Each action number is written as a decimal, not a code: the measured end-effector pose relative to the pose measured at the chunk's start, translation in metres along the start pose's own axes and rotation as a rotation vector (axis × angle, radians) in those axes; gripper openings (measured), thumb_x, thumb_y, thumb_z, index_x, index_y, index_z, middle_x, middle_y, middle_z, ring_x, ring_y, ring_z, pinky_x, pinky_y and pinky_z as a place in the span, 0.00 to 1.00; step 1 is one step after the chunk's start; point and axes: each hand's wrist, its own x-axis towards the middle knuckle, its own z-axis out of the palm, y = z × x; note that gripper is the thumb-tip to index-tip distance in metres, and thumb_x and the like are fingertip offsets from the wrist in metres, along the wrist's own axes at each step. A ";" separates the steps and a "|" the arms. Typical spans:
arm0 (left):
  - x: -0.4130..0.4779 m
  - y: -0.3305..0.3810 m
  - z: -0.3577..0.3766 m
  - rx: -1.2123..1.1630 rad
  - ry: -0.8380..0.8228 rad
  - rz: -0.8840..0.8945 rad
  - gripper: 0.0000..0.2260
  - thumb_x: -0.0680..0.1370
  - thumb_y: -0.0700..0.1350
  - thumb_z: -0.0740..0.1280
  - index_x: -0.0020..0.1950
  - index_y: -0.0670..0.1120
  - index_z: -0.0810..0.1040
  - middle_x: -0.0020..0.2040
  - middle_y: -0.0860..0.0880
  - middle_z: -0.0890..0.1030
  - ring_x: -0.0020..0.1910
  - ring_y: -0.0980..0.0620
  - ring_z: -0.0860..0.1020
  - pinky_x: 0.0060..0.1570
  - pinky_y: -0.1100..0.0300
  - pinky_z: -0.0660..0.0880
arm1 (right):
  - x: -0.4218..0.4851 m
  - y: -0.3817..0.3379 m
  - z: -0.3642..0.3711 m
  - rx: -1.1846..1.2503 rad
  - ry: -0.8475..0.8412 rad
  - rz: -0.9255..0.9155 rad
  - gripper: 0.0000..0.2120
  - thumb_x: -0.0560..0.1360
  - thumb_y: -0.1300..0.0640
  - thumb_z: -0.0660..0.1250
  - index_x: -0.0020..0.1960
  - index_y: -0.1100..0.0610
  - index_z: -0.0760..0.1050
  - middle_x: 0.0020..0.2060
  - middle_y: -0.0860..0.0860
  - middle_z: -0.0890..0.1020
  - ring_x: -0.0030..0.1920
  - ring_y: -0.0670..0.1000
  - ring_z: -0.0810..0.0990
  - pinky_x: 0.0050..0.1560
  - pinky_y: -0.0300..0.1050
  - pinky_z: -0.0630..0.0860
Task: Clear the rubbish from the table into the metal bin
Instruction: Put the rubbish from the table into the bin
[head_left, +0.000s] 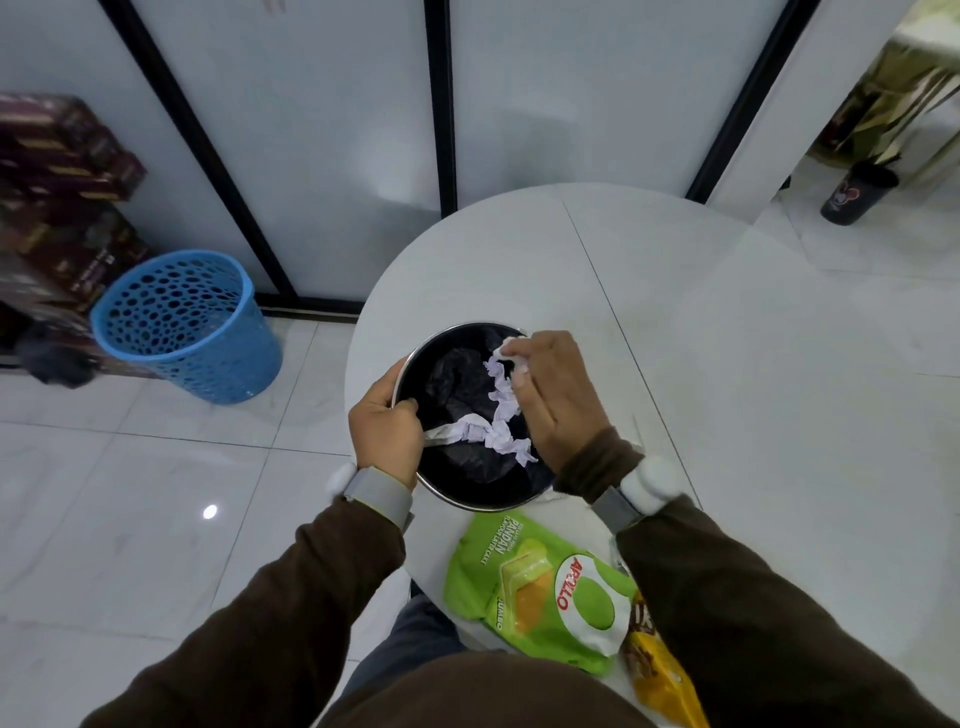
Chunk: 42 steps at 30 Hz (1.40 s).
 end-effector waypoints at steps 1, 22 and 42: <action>0.000 0.001 -0.001 -0.003 0.000 -0.002 0.27 0.73 0.27 0.61 0.58 0.53 0.85 0.56 0.52 0.86 0.57 0.52 0.82 0.60 0.57 0.79 | 0.004 -0.001 0.010 -0.059 -0.091 -0.027 0.18 0.81 0.52 0.57 0.66 0.56 0.74 0.59 0.53 0.74 0.61 0.55 0.72 0.65 0.52 0.69; 0.024 0.002 -0.013 -0.016 0.048 -0.044 0.30 0.74 0.27 0.59 0.53 0.60 0.85 0.51 0.57 0.86 0.55 0.51 0.83 0.56 0.60 0.80 | -0.038 0.092 0.005 -0.085 0.281 0.212 0.08 0.76 0.61 0.69 0.55 0.58 0.77 0.53 0.51 0.76 0.48 0.50 0.78 0.44 0.44 0.78; 0.048 -0.004 -0.027 -0.008 0.069 -0.094 0.30 0.73 0.27 0.61 0.49 0.63 0.85 0.51 0.55 0.86 0.53 0.52 0.84 0.50 0.62 0.81 | -0.084 0.171 0.120 -0.571 -0.753 0.748 0.29 0.68 0.38 0.71 0.66 0.40 0.67 0.65 0.56 0.64 0.63 0.62 0.67 0.58 0.57 0.74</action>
